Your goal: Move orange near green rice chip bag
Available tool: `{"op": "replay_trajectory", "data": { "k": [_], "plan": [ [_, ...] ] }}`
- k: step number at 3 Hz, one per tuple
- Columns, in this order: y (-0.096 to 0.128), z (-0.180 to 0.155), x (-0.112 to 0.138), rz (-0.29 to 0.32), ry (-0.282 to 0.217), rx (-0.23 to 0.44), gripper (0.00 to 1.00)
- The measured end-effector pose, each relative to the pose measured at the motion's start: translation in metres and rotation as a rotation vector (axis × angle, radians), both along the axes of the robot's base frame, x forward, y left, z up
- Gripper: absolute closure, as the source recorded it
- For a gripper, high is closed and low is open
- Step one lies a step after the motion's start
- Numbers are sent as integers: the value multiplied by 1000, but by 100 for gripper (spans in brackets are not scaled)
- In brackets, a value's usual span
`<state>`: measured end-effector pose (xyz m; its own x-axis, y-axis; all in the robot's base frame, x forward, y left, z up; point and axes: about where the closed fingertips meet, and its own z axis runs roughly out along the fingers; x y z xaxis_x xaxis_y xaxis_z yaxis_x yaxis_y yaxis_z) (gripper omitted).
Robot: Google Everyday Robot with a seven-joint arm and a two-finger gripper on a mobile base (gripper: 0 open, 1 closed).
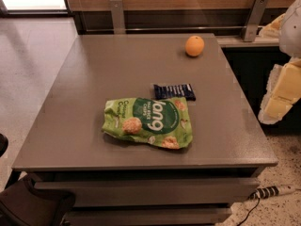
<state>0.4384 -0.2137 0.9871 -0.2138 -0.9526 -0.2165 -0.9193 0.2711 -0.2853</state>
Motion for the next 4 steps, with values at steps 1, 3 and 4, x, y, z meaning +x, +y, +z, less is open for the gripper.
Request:
{"op": "replay_trajectory", "data": {
  "k": [1,3,4],
  "plan": [
    [0,0,0,0,0,0,0],
    [-17,0,62,-63,-72,150,0],
    [-16,-4,113,-116,-171,357,0]
  ]
}}
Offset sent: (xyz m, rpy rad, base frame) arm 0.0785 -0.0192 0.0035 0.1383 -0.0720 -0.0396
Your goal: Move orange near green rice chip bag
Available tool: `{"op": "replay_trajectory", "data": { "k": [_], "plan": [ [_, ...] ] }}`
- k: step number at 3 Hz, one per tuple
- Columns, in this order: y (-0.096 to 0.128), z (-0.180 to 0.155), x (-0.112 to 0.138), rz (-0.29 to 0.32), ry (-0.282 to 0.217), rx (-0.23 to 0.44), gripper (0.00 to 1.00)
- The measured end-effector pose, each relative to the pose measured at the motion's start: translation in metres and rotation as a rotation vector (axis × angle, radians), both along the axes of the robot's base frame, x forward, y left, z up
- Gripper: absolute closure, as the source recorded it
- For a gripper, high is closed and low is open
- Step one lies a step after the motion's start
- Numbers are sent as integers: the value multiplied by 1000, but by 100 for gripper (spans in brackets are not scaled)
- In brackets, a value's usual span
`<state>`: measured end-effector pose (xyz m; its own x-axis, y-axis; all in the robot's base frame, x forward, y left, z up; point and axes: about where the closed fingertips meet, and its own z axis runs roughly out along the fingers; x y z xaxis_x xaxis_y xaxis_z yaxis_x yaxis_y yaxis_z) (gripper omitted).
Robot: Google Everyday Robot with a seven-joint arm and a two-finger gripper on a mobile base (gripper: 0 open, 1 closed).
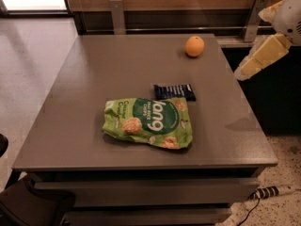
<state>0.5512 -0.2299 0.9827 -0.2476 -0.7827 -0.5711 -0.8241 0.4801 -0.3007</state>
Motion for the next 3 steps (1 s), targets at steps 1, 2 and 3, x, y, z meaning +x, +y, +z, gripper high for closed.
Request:
{"op": "replay_trajectory", "data": {
  "k": [1,2,3],
  "plan": [
    [9,0,38,-25,-107,207,0],
    [15,13,76,-70,-224,389,0],
    [16,30,101,-111,-285,494,0]
  ]
}}
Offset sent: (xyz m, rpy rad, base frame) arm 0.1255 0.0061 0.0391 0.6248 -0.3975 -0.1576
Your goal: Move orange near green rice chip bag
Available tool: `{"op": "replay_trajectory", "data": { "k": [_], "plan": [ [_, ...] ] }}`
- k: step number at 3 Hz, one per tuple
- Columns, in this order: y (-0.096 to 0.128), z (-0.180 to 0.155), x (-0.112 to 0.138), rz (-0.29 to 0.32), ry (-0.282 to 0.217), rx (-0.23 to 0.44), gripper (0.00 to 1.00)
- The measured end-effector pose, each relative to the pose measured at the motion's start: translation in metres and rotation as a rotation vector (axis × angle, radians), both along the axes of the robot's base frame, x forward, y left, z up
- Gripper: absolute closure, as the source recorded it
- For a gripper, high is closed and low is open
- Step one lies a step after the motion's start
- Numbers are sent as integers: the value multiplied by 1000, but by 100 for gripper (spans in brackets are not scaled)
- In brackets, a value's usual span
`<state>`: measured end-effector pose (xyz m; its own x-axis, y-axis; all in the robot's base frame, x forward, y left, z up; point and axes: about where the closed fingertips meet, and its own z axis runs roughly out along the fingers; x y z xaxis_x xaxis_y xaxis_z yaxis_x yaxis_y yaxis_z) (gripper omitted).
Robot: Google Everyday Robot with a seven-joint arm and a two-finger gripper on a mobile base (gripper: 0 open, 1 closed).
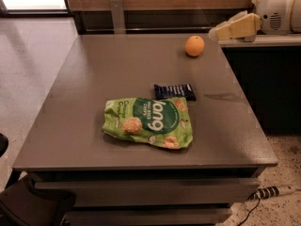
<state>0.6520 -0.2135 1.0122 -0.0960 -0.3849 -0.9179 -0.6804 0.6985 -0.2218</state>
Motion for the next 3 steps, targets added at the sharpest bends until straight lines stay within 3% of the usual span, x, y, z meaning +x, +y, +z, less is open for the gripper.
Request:
{"op": "replay_trajectory", "data": {
  "k": [1,2,3],
  "plan": [
    [-4,2,4,-34,87,71,0],
    [-5,0,4,-46,118,91,0],
    [-4,0,4,-44,116,90,0]
  ]
}}
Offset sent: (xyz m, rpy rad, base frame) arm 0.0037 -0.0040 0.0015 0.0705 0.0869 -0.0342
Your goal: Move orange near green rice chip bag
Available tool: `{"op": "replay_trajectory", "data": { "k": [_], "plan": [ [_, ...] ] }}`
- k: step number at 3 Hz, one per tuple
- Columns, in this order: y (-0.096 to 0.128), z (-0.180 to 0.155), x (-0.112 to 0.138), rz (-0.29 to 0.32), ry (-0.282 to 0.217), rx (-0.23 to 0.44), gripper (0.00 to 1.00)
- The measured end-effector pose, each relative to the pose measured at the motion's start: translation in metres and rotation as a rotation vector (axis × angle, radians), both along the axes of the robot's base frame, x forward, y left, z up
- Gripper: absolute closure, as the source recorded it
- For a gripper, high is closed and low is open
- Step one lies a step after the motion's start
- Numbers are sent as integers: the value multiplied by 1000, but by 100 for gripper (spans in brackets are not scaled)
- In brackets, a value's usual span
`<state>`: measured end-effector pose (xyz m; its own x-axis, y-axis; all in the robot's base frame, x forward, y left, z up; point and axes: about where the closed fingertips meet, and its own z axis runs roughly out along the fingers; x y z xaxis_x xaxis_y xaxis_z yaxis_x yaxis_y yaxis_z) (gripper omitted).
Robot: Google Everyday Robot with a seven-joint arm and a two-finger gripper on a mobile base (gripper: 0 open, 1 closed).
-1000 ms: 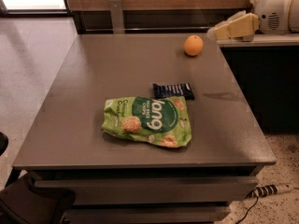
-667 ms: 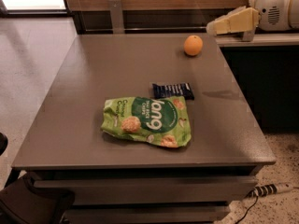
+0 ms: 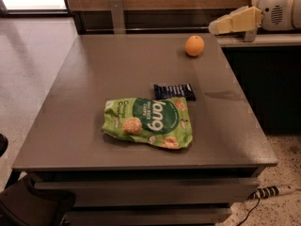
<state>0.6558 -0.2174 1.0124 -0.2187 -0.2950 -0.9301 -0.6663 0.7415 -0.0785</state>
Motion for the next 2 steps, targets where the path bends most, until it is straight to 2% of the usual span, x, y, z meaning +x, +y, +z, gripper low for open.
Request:
{"op": "replay_trajectory", "data": {
  "k": [1,2],
  "plan": [
    [9,-9,10,-40,4,-32,0],
    [27,-44,39,-100,12,-50,0]
  ]
}}
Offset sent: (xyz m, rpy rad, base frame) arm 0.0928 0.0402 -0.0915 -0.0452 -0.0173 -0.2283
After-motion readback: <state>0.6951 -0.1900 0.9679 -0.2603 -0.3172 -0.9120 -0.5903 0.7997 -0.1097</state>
